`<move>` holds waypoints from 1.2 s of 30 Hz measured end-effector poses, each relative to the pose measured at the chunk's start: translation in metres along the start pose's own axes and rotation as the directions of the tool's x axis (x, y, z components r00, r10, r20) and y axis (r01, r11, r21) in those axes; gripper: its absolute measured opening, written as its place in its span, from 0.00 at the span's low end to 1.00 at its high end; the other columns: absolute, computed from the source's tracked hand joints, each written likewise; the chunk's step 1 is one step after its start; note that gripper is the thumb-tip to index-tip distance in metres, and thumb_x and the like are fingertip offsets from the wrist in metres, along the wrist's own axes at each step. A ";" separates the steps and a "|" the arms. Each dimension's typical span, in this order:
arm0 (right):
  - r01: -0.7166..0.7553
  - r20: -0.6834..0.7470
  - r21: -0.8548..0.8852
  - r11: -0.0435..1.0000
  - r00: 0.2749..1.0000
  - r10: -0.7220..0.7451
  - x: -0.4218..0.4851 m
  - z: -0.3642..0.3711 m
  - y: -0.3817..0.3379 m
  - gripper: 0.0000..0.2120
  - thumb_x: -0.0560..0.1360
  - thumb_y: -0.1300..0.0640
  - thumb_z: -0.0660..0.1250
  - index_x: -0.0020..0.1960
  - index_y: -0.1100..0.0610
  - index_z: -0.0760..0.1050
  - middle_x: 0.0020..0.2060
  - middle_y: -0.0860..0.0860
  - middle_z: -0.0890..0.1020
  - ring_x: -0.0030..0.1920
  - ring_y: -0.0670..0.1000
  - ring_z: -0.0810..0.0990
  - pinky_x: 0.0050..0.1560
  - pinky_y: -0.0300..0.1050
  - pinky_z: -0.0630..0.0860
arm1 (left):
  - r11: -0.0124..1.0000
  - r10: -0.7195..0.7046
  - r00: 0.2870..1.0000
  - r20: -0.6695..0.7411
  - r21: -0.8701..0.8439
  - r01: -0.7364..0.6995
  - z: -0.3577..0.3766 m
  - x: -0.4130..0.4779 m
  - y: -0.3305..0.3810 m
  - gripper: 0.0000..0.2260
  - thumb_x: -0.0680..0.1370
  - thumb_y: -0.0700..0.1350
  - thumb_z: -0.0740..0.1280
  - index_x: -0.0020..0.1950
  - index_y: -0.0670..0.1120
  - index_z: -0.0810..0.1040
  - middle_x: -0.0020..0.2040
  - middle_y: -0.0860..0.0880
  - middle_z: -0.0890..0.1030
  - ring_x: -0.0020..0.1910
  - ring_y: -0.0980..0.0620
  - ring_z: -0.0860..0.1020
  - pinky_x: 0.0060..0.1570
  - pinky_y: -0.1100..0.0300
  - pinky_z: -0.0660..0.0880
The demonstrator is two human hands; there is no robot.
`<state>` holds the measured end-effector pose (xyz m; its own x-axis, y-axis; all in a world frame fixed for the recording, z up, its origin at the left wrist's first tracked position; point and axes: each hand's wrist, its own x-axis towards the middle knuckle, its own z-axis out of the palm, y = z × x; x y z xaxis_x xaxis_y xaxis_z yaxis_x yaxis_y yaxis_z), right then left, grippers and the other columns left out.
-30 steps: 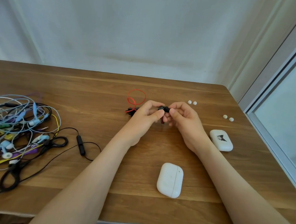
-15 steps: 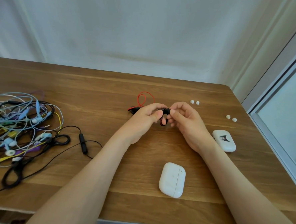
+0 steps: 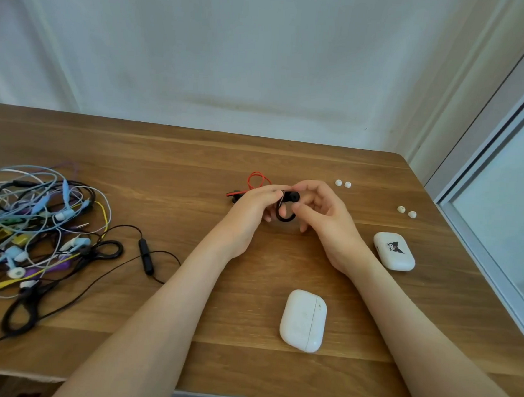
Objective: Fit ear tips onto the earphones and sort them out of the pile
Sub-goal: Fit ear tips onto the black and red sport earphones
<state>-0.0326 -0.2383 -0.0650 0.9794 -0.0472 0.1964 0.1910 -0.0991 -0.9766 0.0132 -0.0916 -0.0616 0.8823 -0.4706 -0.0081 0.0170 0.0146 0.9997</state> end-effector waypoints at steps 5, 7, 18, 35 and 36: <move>0.041 -0.009 -0.058 0.997 0.999 -0.042 0.000 0.001 0.001 0.08 0.77 0.64 0.66 0.55 0.57 0.75 0.40 0.56 0.79 0.38 0.48 0.75 0.36 0.40 0.73 | 0.995 -0.001 1.000 0.023 0.099 -0.001 0.000 -0.001 -0.001 0.11 0.80 0.49 0.62 0.59 0.49 0.79 0.33 0.57 0.74 0.36 0.63 0.74 0.40 0.67 0.67; 0.034 -0.001 -0.048 0.998 0.999 -0.034 0.001 0.001 0.002 0.08 0.77 0.64 0.66 0.55 0.56 0.75 0.40 0.56 0.79 0.41 0.50 0.77 0.37 0.40 0.74 | 0.992 0.009 1.000 0.012 0.123 -0.010 0.000 -0.001 -0.002 0.12 0.80 0.49 0.64 0.61 0.50 0.79 0.35 0.58 0.75 0.36 0.66 0.74 0.39 0.70 0.68; -0.038 0.088 -0.084 0.996 0.995 0.046 -0.004 0.003 -0.005 0.15 0.76 0.67 0.65 0.59 0.54 0.71 0.41 0.53 0.80 0.41 0.48 0.78 0.44 0.41 0.76 | 0.853 0.054 0.993 -0.102 0.522 0.007 0.008 -0.009 0.012 0.12 0.79 0.51 0.62 0.60 0.49 0.76 0.49 0.56 0.78 0.47 0.60 0.75 0.42 0.67 0.70; -0.062 0.211 -0.488 0.870 0.959 0.187 -0.010 0.037 -0.021 0.09 0.78 0.54 0.65 0.58 0.50 0.76 0.51 0.49 0.79 0.48 0.44 0.75 0.47 0.36 0.69 | 0.161 0.061 0.871 -0.488 0.866 0.474 -0.087 -0.073 0.025 0.12 0.80 0.45 0.60 0.62 0.49 0.72 0.59 0.45 0.77 0.61 0.41 0.69 0.54 0.52 0.69; -0.061 0.204 -0.518 0.853 0.960 0.193 -0.009 0.039 -0.022 0.10 0.78 0.54 0.65 0.58 0.50 0.76 0.50 0.48 0.78 0.47 0.43 0.75 0.47 0.35 0.69 | 0.131 0.065 0.848 -0.526 0.847 0.515 -0.092 -0.077 0.026 0.12 0.79 0.44 0.60 0.63 0.49 0.72 0.60 0.45 0.77 0.62 0.41 0.69 0.56 0.51 0.68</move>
<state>-0.0433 -0.1968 -0.0489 0.9902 0.1386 -0.0181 0.0689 -0.5968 -0.7994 -0.0108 0.0261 -0.0371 0.9967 0.0656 0.0472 0.0582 -0.9878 0.1446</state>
